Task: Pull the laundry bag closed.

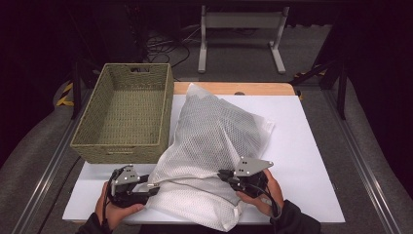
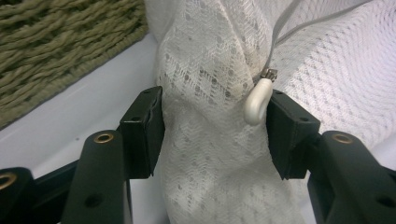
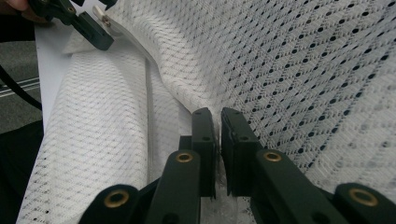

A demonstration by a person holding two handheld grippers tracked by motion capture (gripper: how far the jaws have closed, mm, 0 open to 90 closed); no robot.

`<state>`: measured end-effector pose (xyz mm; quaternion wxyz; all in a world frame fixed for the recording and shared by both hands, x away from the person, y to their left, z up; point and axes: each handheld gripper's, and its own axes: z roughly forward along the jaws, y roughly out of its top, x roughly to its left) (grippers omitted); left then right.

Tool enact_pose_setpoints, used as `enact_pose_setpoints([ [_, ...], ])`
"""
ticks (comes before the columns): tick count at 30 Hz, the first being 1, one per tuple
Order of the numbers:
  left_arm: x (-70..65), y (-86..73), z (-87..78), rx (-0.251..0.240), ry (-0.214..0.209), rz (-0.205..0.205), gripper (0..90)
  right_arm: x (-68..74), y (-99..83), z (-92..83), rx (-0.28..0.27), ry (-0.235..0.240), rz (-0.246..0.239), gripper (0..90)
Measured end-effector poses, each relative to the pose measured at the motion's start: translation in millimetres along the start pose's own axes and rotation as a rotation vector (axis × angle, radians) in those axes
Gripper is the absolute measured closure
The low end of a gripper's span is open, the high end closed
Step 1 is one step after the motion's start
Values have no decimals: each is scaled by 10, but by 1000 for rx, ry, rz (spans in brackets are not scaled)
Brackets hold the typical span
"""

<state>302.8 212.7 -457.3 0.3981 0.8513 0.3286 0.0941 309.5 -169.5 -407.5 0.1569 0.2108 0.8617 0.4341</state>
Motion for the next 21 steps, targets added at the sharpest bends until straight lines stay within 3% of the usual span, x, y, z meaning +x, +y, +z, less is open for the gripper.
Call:
enact_pose_setpoints([
  [1, -17, -6, -36, -1, -1, 22, 479, 1, 0, -2, -2, 2, 0, 780],
  [3, -55, -12, -93, -13, -11, 47, 570, 10, 5, -24, -36, 39, -10, 735],
  [7, -99, -25, -207, -32, -17, 83, 704, 49, 46, -39, -62, 29, -26, 677],
  [9, -110, -32, -219, -33, -23, 86, 725, 62, 56, -34, -60, 25, -28, 656],
  [10, -115, -32, -220, -29, -33, 94, 813, 77, 69, -27, -64, 23, -29, 625],
  [11, -130, -27, -208, -23, -44, 96, 834, 87, 79, -24, -67, 20, -32, 607],
  [15, -167, -17, -165, -18, -56, 114, 854, 166, 165, 24, -86, 19, -42, 558],
  [18, -184, -8, -163, -32, -40, 110, 847, 237, 251, 21, -91, -19, -62, 518],
  [20, -190, -11, -166, -37, -37, 105, 845, 260, 287, -2, -104, -17, -71, 519],
  [21, -196, -13, -169, -38, -35, 100, 843, 293, 342, -18, -129, 11, -69, 531],
])
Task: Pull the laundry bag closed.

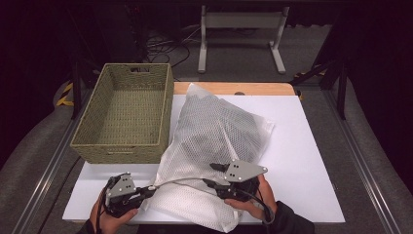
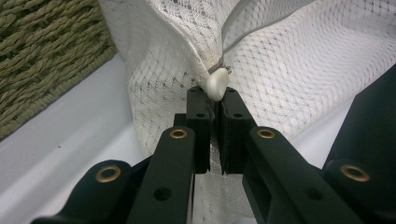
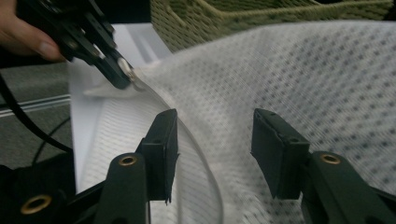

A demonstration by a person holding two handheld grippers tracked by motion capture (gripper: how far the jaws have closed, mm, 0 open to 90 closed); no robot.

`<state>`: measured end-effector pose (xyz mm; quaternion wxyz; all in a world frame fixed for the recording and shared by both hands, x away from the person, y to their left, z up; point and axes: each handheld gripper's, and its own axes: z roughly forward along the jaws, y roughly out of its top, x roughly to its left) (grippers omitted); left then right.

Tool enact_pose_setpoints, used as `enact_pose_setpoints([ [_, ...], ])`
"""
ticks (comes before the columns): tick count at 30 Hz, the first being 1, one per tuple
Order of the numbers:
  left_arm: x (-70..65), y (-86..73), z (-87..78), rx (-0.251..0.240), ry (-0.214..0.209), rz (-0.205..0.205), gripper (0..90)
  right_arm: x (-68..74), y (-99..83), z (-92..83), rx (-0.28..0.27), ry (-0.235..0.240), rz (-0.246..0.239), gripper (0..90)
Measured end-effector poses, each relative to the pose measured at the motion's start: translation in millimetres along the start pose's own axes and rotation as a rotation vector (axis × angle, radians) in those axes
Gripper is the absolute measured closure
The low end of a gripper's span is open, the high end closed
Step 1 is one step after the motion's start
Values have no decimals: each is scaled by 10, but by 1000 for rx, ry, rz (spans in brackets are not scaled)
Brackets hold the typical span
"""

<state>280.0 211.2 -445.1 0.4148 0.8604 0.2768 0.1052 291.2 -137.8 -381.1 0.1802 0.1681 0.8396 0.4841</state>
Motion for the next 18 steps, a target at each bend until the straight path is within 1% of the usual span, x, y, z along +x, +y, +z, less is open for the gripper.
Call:
enact_pose_setpoints([
  [1, 1, 1, 0, 0, 0, 4, 835, 19, 21, 13, -3, 9, -3, 536],
  [2, 1, -4, 8, -3, 9, -8, 825, 39, 37, 40, -4, 17, -9, 548],
  [3, 9, -9, 12, 2, 13, -6, 806, 59, 48, 74, 1, 30, -8, 563],
  [4, 12, -16, 18, 6, 8, -2, 788, 80, 55, 111, 6, 44, -11, 591],
  [6, 5, -23, 20, 9, 16, -3, 793, 105, 63, 146, 13, 50, -18, 607],
  [7, -1, -28, 29, 8, 4, -12, 785, 155, 90, 200, 34, 54, -39, 639],
  [8, -1, -28, 29, 8, 4, -12, 758, 155, 90, 200, 34, 54, -39, 639],
  [9, 6, -29, 36, 15, 15, -11, 758, 171, 103, 209, 34, 61, -44, 642],
  [10, 18, -40, 49, 25, 16, -23, 704, 196, 137, 220, 23, 71, -49, 648],
  [11, 18, -40, 49, 25, 16, -23, 685, 196, 137, 220, 23, 71, -49, 648],
  [12, 28, -48, 60, 30, 11, -22, 685, 226, 183, 247, 12, 91, -39, 646],
  [13, 36, -59, 77, 42, 23, -26, 659, 240, 200, 269, 7, 104, -33, 642],
  [14, 37, -67, 91, 50, 19, -28, 627, 264, 215, 309, 10, 119, -29, 631],
  [16, 31, -70, 110, 58, 23, -16, 669, 314, 220, 390, 30, 144, -39, 624],
  [17, 20, -67, 123, 65, 20, -12, 713, 338, 216, 438, 42, 152, -42, 619],
  [18, 9, -59, 131, 72, 20, 9, 756, 362, 215, 484, 54, 161, -41, 614],
])
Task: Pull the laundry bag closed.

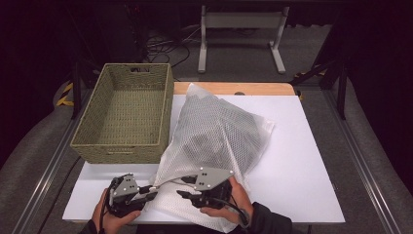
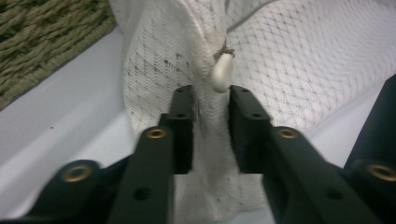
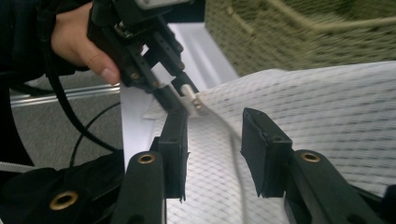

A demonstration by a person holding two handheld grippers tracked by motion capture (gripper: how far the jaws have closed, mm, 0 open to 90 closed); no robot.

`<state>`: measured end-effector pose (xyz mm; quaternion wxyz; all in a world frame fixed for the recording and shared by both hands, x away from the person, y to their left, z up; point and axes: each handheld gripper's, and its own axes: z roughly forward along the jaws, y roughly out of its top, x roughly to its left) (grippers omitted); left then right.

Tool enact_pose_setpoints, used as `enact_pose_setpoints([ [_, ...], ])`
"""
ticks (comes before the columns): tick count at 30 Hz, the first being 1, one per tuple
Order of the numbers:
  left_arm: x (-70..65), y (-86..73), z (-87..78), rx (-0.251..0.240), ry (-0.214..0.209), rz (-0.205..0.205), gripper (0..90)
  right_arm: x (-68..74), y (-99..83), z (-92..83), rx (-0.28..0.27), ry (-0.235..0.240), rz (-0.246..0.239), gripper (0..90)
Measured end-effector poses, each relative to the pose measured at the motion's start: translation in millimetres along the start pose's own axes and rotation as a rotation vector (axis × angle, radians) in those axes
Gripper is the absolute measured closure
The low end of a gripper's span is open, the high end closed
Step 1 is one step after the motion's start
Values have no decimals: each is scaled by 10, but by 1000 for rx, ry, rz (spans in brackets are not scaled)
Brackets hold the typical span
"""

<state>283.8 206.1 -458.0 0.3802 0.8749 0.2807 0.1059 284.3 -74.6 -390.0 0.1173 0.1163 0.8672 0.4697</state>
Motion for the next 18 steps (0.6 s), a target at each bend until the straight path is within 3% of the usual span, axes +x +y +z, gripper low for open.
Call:
enact_pose_setpoints([
  [2, -57, 16, -16, -7, -8, 22, 854, 37, 17, 103, 31, 23, -13, 568],
  [5, -89, 22, -23, -13, -13, 31, 875, 101, 57, 245, 83, 48, -62, 547],
  [10, -144, 49, -18, -37, -68, 33, 879, 137, 150, 441, 93, 70, -55, 569],
  [14, -191, 72, 5, -39, -83, 40, 879, 123, 201, 527, 92, 62, -49, 601],
  [18, -206, 83, -6, -60, -101, 29, 880, 96, 225, 648, 99, 83, -39, 624],
])
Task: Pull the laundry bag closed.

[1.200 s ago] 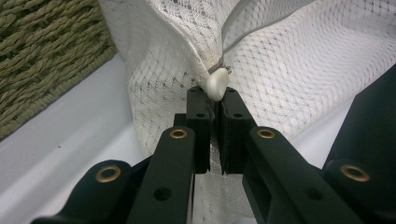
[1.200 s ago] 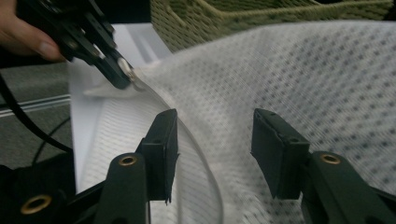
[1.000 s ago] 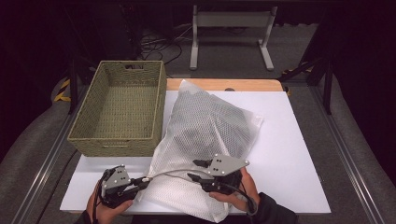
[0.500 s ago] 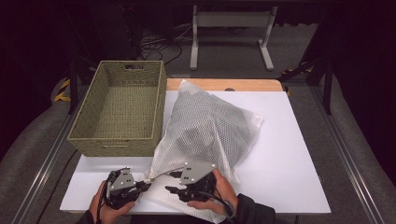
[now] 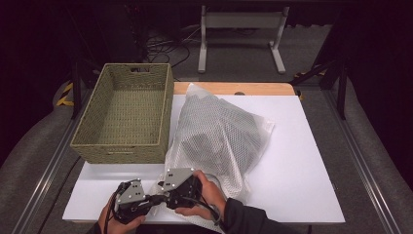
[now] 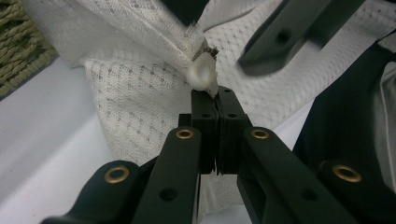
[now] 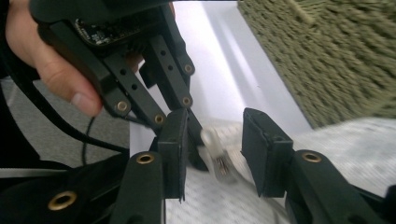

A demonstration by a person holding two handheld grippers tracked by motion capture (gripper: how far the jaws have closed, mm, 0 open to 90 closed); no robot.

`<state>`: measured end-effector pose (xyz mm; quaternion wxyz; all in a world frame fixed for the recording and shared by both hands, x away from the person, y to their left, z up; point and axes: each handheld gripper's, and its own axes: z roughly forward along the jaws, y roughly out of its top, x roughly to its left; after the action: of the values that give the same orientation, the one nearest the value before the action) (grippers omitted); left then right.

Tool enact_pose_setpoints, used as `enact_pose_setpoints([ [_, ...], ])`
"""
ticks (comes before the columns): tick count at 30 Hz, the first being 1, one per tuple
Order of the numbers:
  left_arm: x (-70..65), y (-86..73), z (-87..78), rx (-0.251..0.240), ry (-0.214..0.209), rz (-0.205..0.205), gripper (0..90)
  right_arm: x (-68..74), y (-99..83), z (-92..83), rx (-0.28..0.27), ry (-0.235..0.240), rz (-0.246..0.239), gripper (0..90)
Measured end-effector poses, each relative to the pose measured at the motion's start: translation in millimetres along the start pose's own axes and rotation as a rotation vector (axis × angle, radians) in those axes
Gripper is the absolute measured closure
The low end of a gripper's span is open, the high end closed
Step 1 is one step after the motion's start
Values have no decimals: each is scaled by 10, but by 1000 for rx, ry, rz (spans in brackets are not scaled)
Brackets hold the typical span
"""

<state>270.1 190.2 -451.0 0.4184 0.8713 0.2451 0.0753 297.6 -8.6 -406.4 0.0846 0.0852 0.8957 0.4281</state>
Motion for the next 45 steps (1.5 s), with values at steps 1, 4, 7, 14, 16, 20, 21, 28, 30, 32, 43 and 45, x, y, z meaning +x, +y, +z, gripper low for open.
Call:
enact_pose_setpoints([
  [1, -4, 1, 0, -4, -7, -2, 880, 5, 5, 31, 4, 1, -3, 635],
  [4, -6, -9, 4, -2, -12, -8, 880, 1, 8, 106, 19, 2, -11, 675],
  [7, 20, -25, -10, -16, -26, -30, 881, -37, -22, 136, 27, 12, -2, 767],
  [14, 17, -22, -10, -5, -13, -17, 883, -31, -66, 87, 21, 8, -34, 827],
  [16, 24, -29, -14, 11, 13, -12, 883, -26, -72, 44, 15, 8, -35, 830],
  [20, 44, -29, -58, -6, 26, -22, 883, 9, -94, -37, 20, 1, -52, 831],
  [21, 43, -27, -63, -7, 25, -21, 883, 6, -111, -61, 18, -1, -43, 829],
  [28, 64, -10, -192, -63, 49, -38, 883, 0, -201, -108, 12, -16, -21, 810],
  [30, 63, -8, -223, -85, 46, -47, 883, -5, -222, -89, 24, -17, -17, 813],
  [32, 42, -2, -201, -74, 44, -40, 883, -14, -232, -60, 38, -11, -11, 812],
  [43, 15, 19, -179, -45, 28, -11, 883, -4, -178, -3, 46, -48, -20, 772],
  [45, 10, 17, -179, -40, 35, -11, 883, -4, -175, 5, 49, -54, -18, 782],
])
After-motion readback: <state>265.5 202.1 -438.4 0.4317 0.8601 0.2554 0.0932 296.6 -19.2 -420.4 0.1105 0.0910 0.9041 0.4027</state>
